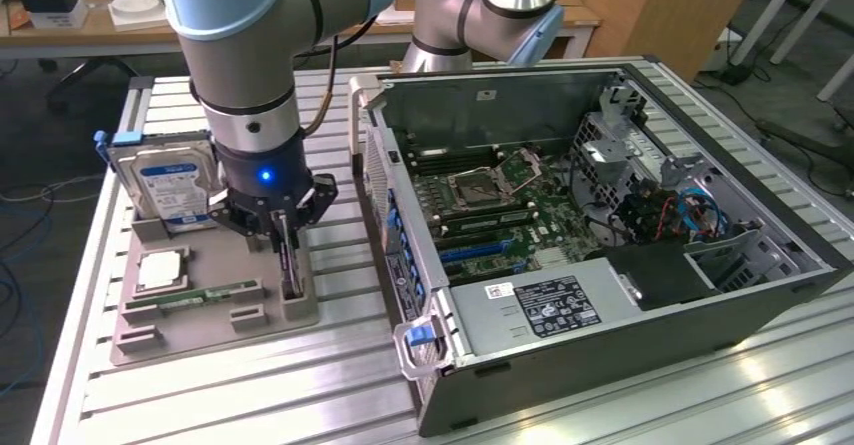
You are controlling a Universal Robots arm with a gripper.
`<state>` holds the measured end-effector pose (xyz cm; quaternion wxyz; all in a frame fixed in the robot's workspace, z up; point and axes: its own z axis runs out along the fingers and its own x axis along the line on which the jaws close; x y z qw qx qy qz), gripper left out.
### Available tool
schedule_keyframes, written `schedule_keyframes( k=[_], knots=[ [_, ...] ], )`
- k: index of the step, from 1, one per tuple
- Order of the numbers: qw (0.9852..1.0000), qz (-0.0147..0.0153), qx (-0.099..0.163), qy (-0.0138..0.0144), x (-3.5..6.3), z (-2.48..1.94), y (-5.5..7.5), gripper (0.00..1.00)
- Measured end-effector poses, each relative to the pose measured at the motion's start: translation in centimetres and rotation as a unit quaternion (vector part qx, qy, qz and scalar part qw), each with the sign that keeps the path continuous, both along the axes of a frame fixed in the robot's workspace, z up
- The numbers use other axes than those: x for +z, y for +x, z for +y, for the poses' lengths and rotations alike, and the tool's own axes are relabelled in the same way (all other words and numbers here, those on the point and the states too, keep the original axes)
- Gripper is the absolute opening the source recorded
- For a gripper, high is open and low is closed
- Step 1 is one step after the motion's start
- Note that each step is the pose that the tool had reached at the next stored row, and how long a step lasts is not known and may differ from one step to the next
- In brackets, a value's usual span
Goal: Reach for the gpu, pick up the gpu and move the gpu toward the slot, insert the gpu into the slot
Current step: 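Pick up the gpu and move the gpu toward the slot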
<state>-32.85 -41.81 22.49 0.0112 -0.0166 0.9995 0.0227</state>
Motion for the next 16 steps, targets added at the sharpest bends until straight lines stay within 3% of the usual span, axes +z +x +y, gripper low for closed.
schedule_keyframes(
  k=[16],
  knots=[
    [1.0000, 0.0000, 0.000, 0.0000, 0.00, 0.00, 0.00, 0.26]
  ],
)
